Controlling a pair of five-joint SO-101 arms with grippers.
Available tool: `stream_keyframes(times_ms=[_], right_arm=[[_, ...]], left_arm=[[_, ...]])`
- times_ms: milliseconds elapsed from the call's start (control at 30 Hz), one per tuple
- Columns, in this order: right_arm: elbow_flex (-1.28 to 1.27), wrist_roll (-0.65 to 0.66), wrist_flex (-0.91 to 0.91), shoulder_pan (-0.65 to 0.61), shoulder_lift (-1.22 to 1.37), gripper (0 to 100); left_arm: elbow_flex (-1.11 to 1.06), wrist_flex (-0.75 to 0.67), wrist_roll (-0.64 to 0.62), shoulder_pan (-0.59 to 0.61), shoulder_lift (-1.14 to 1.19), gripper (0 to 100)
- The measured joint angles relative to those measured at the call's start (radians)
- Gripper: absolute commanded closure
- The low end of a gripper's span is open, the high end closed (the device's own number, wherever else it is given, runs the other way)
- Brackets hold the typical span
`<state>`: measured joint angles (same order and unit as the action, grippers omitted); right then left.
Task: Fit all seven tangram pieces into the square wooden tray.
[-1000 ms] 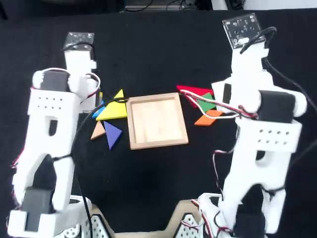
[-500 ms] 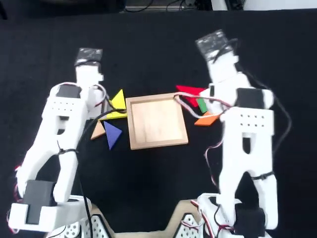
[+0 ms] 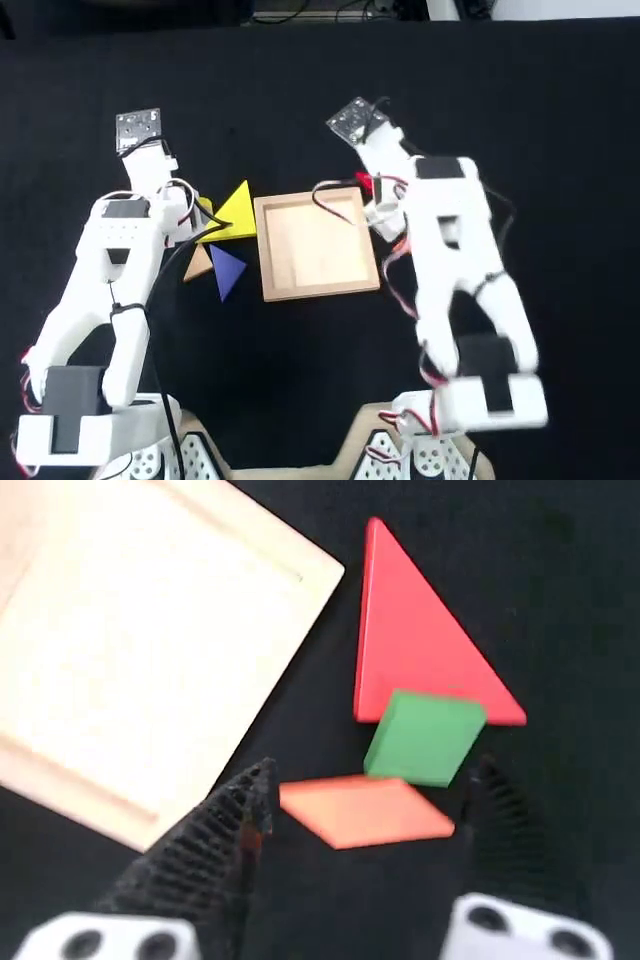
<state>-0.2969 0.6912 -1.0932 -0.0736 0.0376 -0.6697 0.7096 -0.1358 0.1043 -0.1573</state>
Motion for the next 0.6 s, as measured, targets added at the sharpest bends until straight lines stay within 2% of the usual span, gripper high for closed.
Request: stream_keyframes(times_ms=[367,600], right_arm=[[0.325,0.292,0.003,0.020,0.308,67.7],[0.393,0.325,0.003,0.028,0.439,70.7]], left_arm=[[-0.023,-0.066,0.000,0.055,0.000,77],[-0.034,-0.124,0.000,0.074,0.000,77]])
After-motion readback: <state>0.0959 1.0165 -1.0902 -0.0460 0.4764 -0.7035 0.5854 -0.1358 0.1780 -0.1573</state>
